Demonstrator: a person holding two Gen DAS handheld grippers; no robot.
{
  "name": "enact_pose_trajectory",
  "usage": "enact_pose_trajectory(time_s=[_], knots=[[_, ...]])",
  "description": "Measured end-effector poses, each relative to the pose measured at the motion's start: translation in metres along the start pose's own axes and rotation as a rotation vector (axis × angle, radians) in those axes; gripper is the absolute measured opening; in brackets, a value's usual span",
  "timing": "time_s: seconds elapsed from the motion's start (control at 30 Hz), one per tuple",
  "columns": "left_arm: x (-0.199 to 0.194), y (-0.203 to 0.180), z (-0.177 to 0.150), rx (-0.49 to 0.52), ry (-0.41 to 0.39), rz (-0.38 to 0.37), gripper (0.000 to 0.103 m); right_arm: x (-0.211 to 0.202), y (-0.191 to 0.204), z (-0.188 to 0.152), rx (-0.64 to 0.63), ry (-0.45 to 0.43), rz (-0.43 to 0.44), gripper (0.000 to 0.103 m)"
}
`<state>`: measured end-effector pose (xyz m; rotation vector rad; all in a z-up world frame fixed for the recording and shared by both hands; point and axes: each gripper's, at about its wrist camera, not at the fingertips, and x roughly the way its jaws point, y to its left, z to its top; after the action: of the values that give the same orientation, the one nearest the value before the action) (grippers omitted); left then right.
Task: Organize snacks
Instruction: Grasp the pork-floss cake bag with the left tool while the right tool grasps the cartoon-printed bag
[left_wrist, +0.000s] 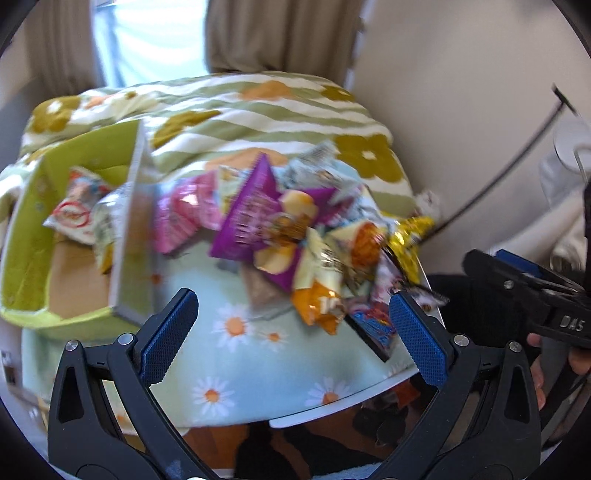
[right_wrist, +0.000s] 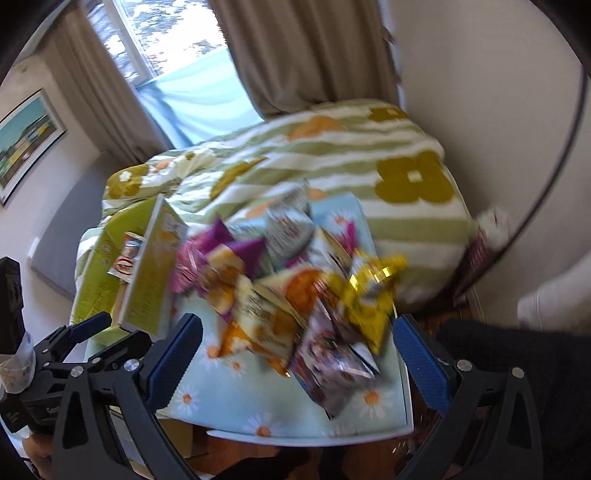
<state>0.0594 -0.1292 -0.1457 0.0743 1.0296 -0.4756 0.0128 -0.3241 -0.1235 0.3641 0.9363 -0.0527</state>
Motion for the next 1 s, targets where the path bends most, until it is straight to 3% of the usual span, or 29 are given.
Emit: enact_pose_trajectory(time_s=[0.17, 0.43, 0.63, 0.77, 1.0], knots=[[0.038, -0.017, -0.001, 0.123, 0.03, -0.052, 0.093, 0.024, -0.023, -0.026, 0.09, 0.046, -0.026, 0.103], [0.088, -0.024, 0.008, 0.194, 0.085, -0.119, 0.085, 0.057, -0.041, -0.067, 0.132, 0.111, -0.066, 0.103], [0.123, -0.03, 0.013, 0.203, 0.125, -0.127, 0.085, 0.082, -0.036, -0.081, 0.105, 0.153, -0.071, 0.103], [0.139, -0.035, 0.011, 0.218, 0.151, -0.116, 0.076, 0.092, -0.036, -0.083, 0.115, 0.156, -0.055, 0.103], [0.157, -0.039, 0.008, 0.245, 0.177, -0.082, 0.074, 0.11, -0.041, -0.076, 0.098, 0.157, -0.035, 0.099]])
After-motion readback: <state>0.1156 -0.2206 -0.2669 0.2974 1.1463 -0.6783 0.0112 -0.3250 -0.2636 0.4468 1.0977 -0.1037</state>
